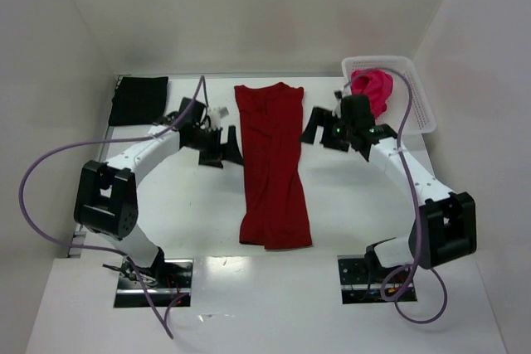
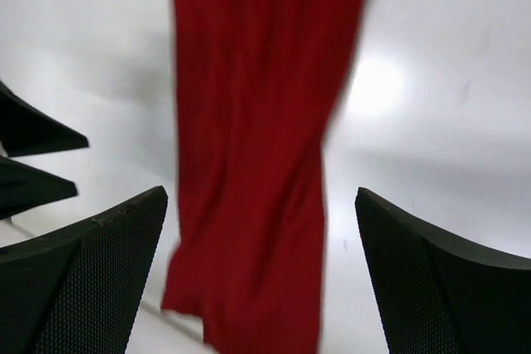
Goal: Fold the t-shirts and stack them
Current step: Rotate the tshirt 90 degrees
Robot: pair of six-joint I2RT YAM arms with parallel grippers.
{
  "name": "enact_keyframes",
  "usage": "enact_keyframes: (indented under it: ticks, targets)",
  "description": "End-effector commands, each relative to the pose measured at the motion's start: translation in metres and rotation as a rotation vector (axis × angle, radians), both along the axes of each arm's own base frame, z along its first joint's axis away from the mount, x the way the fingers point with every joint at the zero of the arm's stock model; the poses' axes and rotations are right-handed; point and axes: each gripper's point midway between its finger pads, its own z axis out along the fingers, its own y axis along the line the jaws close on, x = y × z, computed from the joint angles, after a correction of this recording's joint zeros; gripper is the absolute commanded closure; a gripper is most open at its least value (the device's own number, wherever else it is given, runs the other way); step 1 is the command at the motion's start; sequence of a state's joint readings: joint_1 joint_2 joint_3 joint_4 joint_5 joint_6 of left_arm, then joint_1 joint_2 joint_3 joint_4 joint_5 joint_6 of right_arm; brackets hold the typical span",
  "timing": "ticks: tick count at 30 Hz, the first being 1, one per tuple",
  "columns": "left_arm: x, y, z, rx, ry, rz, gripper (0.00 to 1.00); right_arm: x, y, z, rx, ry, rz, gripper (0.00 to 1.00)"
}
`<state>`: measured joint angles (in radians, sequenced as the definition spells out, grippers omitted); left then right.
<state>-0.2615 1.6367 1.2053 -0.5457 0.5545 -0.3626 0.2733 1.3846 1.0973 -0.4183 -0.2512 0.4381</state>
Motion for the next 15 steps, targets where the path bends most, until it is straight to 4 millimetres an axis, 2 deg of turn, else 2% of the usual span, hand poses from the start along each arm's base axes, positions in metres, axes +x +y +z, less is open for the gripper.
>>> enact_keyframes:
  ticks: [1,4,5,7,8,10,11,13,15]
  targets:
    - [-0.033,-0.018,0.014,-0.082,0.000,-0.038,0.00,-0.052,0.009,-0.028,0.069,0.152,0.034,0.00]
    - [-0.059,-0.015,0.000,-0.030,0.036,-0.024,0.00,-0.088,0.014,-0.046,0.032,0.220,0.048,0.00]
    - [-0.064,-0.016,0.003,-0.029,0.030,-0.013,0.00,-0.100,0.017,-0.052,0.034,0.237,0.058,0.00]
    - [-0.078,-0.018,-0.002,-0.011,0.046,-0.010,0.00,-0.123,0.032,-0.058,0.044,0.283,0.094,0.00]
    - [-0.089,-0.025,0.003,-0.013,0.031,-0.034,0.00,-0.134,0.034,-0.066,0.036,0.313,0.096,0.00]
    - [-0.102,-0.027,-0.003,0.008,0.058,0.001,0.00,-0.154,0.048,-0.064,0.068,0.343,0.112,0.02]
    - [-0.111,-0.031,0.002,0.004,0.044,-0.003,0.00,-0.165,0.049,-0.071,0.066,0.366,0.109,0.02]
    - [-0.122,-0.030,0.003,0.003,0.073,0.051,0.00,-0.184,0.059,-0.066,0.108,0.388,0.107,0.03]
    - [-0.139,-0.025,0.002,0.015,0.072,0.081,0.01,-0.199,0.056,-0.076,0.103,0.428,0.075,0.04]
